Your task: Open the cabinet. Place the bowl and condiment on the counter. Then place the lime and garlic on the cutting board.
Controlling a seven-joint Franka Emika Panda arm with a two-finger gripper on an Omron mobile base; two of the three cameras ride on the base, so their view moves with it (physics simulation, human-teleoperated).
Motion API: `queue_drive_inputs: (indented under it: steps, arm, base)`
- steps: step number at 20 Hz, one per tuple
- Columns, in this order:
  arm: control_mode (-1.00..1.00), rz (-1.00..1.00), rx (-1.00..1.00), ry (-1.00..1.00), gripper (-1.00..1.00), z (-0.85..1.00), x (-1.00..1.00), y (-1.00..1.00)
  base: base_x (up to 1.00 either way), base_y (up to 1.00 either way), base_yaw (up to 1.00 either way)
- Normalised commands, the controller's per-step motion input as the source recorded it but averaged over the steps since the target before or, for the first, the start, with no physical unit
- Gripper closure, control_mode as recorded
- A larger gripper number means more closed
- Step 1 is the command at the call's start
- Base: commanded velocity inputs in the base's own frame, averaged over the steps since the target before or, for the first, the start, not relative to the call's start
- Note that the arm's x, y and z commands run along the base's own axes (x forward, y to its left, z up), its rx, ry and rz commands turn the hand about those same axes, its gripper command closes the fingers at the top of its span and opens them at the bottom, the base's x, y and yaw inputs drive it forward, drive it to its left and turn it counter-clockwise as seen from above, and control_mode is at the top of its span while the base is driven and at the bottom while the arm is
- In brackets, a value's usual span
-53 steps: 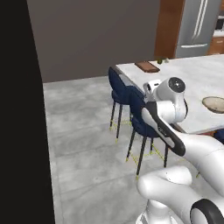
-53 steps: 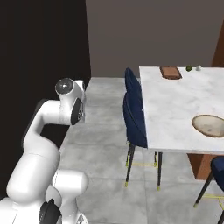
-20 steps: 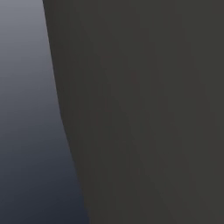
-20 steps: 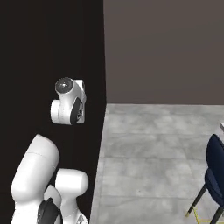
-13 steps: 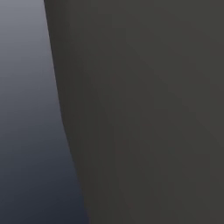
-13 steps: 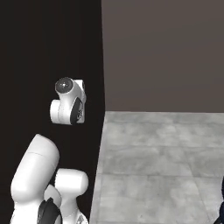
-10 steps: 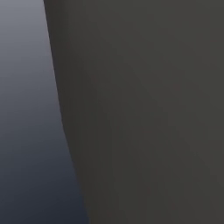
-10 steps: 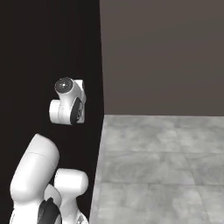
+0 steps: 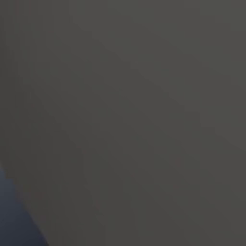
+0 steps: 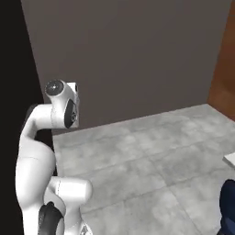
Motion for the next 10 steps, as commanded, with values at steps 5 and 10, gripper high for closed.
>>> queue_drive_inputs:
  steps: [5,10]
  arm:
    - [1.0,0.0,0.0,0.0,-1.0,0.0,0.0,0.0]
    - [1.0,0.0,0.0,0.0,-1.0,0.0,0.0,0.0]
  base:
    - [0.43,0.0,-0.82]
    - [0.49,0.21,-0.84]
